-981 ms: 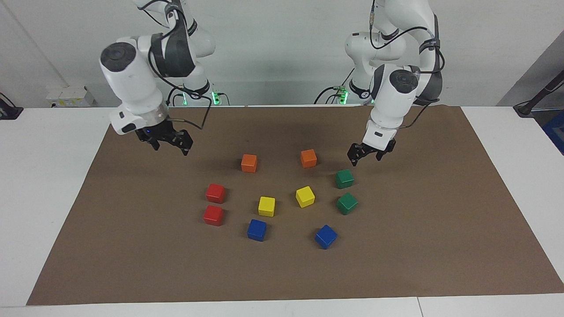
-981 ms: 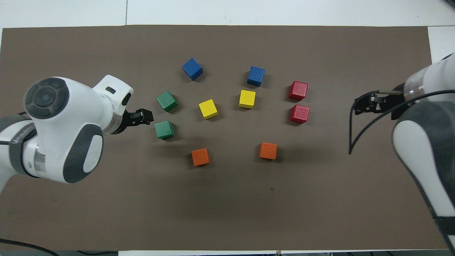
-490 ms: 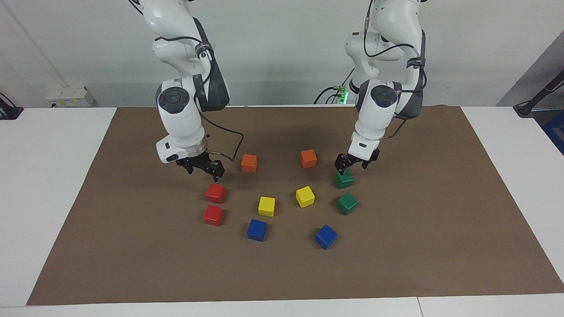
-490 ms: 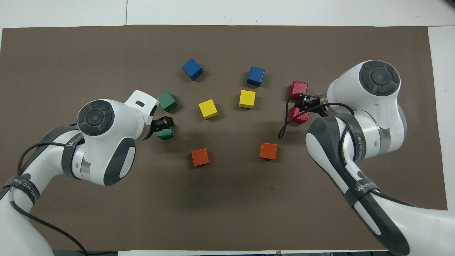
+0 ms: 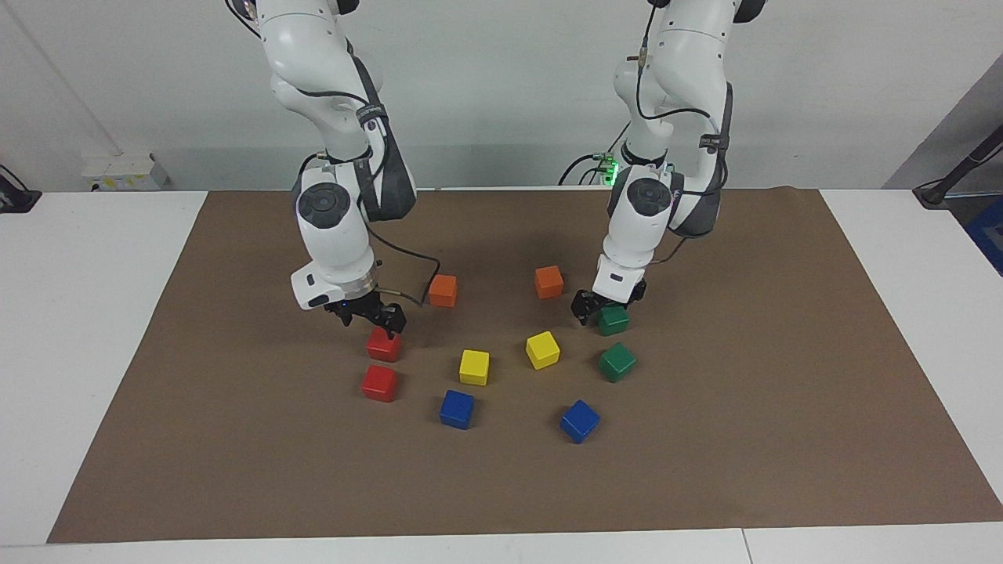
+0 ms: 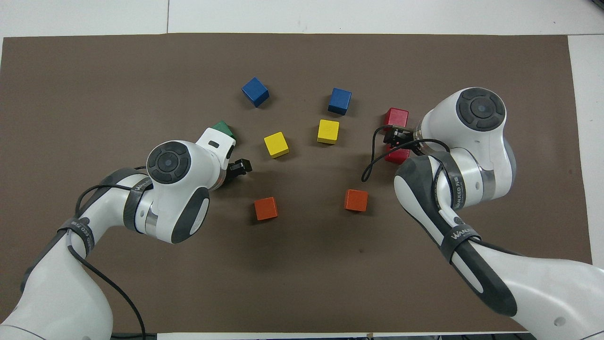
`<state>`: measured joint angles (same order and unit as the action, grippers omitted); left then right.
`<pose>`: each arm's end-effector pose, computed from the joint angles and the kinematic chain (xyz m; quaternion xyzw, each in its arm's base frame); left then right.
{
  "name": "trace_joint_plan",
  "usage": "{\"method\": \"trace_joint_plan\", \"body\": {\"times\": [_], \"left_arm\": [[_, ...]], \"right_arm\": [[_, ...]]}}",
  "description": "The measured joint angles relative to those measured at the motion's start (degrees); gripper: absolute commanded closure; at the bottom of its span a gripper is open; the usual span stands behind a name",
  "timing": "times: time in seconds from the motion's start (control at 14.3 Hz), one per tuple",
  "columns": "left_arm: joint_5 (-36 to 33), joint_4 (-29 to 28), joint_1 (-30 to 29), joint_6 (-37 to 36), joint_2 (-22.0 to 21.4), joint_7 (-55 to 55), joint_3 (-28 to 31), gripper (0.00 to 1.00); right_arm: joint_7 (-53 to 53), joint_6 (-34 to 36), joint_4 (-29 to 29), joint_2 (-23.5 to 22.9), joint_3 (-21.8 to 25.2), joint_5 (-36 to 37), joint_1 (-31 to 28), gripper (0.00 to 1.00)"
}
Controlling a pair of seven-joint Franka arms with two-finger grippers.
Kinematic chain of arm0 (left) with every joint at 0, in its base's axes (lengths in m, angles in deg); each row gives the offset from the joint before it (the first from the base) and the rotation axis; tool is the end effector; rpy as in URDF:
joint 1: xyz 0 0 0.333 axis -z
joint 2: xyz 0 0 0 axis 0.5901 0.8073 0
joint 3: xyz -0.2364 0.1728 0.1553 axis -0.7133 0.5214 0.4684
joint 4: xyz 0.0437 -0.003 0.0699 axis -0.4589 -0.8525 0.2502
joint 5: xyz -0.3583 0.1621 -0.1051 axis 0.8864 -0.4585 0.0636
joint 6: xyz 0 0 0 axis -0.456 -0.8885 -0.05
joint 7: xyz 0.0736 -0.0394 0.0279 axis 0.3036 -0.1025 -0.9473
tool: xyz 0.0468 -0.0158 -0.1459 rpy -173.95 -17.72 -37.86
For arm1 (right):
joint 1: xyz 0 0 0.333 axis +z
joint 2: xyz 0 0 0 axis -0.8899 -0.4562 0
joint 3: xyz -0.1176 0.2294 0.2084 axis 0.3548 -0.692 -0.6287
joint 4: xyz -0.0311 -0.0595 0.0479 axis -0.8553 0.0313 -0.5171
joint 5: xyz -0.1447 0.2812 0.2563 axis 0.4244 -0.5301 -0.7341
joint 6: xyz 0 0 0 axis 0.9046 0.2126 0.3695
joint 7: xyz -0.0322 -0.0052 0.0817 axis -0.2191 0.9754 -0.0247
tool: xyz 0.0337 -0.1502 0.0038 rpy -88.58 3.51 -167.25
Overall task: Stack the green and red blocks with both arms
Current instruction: 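Set the green block down outward while the right gripper carries the red block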
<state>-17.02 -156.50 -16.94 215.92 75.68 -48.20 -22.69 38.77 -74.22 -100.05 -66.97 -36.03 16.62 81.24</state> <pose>0.5286 -0.2523 0.2503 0.9920 0.1214 0.0173 0.0284 0.6087 0.1389 0.2973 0.9846 -0.1746 0.0072 0.0115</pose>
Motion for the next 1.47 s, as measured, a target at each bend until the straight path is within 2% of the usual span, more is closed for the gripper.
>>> {"method": "trace_joint_plan", "body": {"times": [0.21,0.28,0.35,0.42,0.49,0.56,0.63,0.84,0.98,1.12,1.26,1.4,1.47], "left_arm": [[-0.6,2.6,-0.9,-4.9,0.2,0.6,1.0,1.00],[-0.9,5.0,-1.9,-8.6,0.1,1.4,1.2,1.00],[-1.2,8.3,-3.7,-13.6,0.1,4.0,1.2,1.00],[-1.3,11.8,-6.1,-18.7,0.0,8.4,1.3,1.00],[-1.4,14.4,-8.9,-22.6,-0.1,13.8,1.4,1.00],[-1.5,15.9,-12.2,-24.3,-0.2,20.0,1.6,1.00],[-1.5,16.1,-15.2,-24.5,-0.2,25.9,1.7,1.00],[-1.5,15.4,-22.2,-23.9,0.2,40.8,1.9,1.00],[-1.5,13.7,-23.3,-21.9,0.3,43.8,1.8,1.00],[-1.5,10.6,-23.2,-17.7,0.5,43.9,1.4,1.00],[-1.5,7.8,-23.4,-14.2,0.6,43.9,1.5,1.00],[-1.5,7.0,-23.5,-13.3,0.7,44.2,1.6,1.00],[-1.5,7.0,-23.6,-13.2,0.7,44.4,1.7,0.93]], "right_arm": [[0.0,-2.5,-0.2,-2.5,0.0,0.0,0.8,0.00],[0.0,-2.8,-0.2,-3.1,0.0,0.0,1.0,0.00],[0.0,-3.0,-0.3,-3.4,0.0,0.0,1.1,0.04],[0.0,-3.6,-0.5,-3.7,0.0,0.0,1.1,0.16],[0.0,-4.4,-0.9,-3.8,0.0,0.0,1.1,0.49],[0.0,-5.4,-1.5,-3.9,0.0,0.0,1.1,0.92],[0.0,-5.8,-1.9,-4.0,0.0,0.0,1.1,1.00],[0.0,-5.9,-2.3,-4.0,0.0,0.0,1.1,1.00],[0.8,-5.1,-2.2,-3.8,0.1,0.0,1.1,1.00],[6.7,-2.9,-2.1,-2.0,0.4,0.0,-0.6,1.00],[17.6,0.5,-2.1,1.3,0.7,0.0,-5.7,1.00],[28.9,0.9,-2.8,3.3,0.9,0.0,-12.5,1.00],[33.1,0.4,-3.3,3.6,0.9,0.0,-15.2,1.00]]}}
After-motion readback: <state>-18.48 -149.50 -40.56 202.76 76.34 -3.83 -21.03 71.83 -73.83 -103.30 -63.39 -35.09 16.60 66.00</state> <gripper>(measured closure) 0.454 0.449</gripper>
